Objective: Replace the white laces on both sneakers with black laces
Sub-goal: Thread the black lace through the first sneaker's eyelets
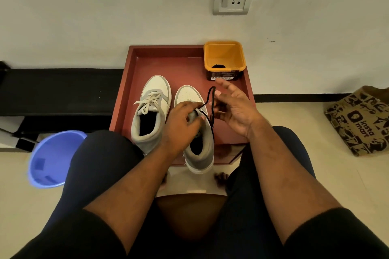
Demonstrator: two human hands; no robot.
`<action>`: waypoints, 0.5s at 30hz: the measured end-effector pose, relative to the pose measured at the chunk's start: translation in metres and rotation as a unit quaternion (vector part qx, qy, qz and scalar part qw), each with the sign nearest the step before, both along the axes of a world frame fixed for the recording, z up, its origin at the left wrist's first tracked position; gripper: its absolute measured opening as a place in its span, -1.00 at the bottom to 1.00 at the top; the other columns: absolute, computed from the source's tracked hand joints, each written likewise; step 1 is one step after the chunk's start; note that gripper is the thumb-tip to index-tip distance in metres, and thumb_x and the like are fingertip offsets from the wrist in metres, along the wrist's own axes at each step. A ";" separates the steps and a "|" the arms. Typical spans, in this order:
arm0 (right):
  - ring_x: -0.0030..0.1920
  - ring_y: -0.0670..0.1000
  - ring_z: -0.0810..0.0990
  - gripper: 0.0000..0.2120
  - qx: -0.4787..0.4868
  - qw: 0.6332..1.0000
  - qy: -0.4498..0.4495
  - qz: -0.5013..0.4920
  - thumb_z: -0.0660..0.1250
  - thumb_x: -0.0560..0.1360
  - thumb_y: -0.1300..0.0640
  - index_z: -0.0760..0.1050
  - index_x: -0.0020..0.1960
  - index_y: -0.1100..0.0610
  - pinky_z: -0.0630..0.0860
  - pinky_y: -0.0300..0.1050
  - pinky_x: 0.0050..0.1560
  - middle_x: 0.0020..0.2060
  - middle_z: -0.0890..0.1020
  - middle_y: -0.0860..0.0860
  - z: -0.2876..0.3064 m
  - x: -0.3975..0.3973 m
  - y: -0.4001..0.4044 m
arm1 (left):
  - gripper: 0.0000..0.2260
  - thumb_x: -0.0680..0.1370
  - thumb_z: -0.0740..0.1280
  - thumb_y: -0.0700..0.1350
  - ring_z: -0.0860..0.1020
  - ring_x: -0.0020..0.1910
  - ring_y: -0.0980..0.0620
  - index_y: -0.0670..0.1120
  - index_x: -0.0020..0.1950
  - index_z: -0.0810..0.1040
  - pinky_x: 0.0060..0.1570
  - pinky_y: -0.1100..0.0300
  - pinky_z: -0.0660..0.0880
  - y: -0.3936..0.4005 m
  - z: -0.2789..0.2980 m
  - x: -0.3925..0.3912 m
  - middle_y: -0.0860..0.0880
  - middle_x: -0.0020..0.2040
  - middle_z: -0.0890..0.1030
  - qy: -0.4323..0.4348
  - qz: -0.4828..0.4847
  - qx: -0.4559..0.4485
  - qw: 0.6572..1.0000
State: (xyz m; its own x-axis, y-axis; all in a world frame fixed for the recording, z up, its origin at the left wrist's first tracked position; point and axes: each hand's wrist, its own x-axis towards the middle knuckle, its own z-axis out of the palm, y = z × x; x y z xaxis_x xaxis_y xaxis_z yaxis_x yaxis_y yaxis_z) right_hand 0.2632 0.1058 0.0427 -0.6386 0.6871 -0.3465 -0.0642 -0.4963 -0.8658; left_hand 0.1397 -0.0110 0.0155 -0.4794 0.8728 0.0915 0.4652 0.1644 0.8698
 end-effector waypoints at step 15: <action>-0.33 -0.12 0.60 -0.91 0.232 0.961 -0.141 -0.051 0.43 0.47 0.23 0.68 -0.05 0.13 0.56 -0.18 -0.32 -0.24 0.70 0.04 0.001 -0.010 -0.021 | -0.72 0.66 0.17 0.00 0.61 0.07 0.07 -0.09 -0.01 0.62 0.13 0.20 0.46 -0.027 0.030 0.040 -0.04 -0.03 0.68 -0.383 -0.040 -0.053 0.921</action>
